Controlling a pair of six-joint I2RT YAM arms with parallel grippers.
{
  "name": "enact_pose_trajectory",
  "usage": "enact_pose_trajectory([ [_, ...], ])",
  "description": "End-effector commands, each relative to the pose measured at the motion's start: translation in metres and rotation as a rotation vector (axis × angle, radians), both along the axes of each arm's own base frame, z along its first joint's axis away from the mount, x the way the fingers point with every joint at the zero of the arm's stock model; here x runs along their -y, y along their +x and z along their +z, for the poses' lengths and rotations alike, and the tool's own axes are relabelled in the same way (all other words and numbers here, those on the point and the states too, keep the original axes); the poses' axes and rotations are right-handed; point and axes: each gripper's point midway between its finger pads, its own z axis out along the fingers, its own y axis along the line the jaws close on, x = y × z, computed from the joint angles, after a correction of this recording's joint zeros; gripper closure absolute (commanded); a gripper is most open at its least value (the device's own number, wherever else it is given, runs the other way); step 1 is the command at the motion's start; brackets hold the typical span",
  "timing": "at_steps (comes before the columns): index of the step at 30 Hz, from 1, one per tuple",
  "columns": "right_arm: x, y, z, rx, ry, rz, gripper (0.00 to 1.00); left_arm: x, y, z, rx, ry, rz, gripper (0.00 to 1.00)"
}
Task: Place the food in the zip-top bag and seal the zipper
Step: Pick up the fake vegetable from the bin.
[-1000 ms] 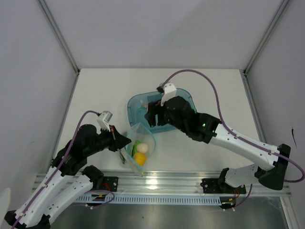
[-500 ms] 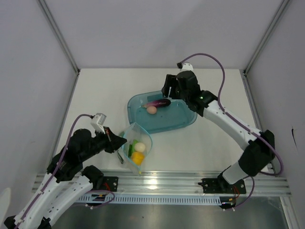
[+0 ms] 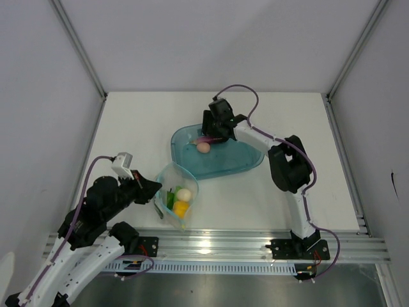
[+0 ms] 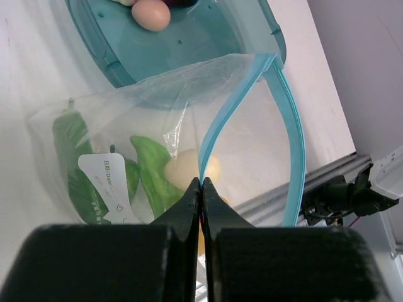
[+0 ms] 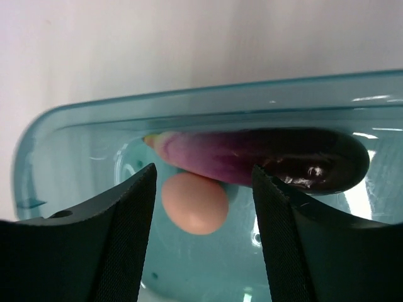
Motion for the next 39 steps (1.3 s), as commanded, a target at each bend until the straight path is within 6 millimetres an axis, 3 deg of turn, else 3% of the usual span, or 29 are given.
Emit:
enact_pose_trajectory([
  [1, -0.014, 0.007, 0.004, 0.005, 0.046, 0.013, 0.36, -0.010, 0.005, 0.015, 0.034, -0.018, 0.069, 0.99],
  [11, -0.018, -0.012, -0.026, -0.008, -0.006, -0.003, 0.36, -0.005, 0.011, 0.007, 0.010, 0.001, 0.060, 0.99],
  [26, -0.016, -0.023, -0.003, 0.145, -0.079, 0.013, 0.36, -0.005, 0.006, 0.008, 0.011, -0.003, 0.046, 0.99],
  [39, -0.029, -0.035, -0.021, 0.082, -0.114, 0.074, 0.33, -0.003, 0.005, 0.009, 0.004, -0.011, 0.039, 1.00],
])
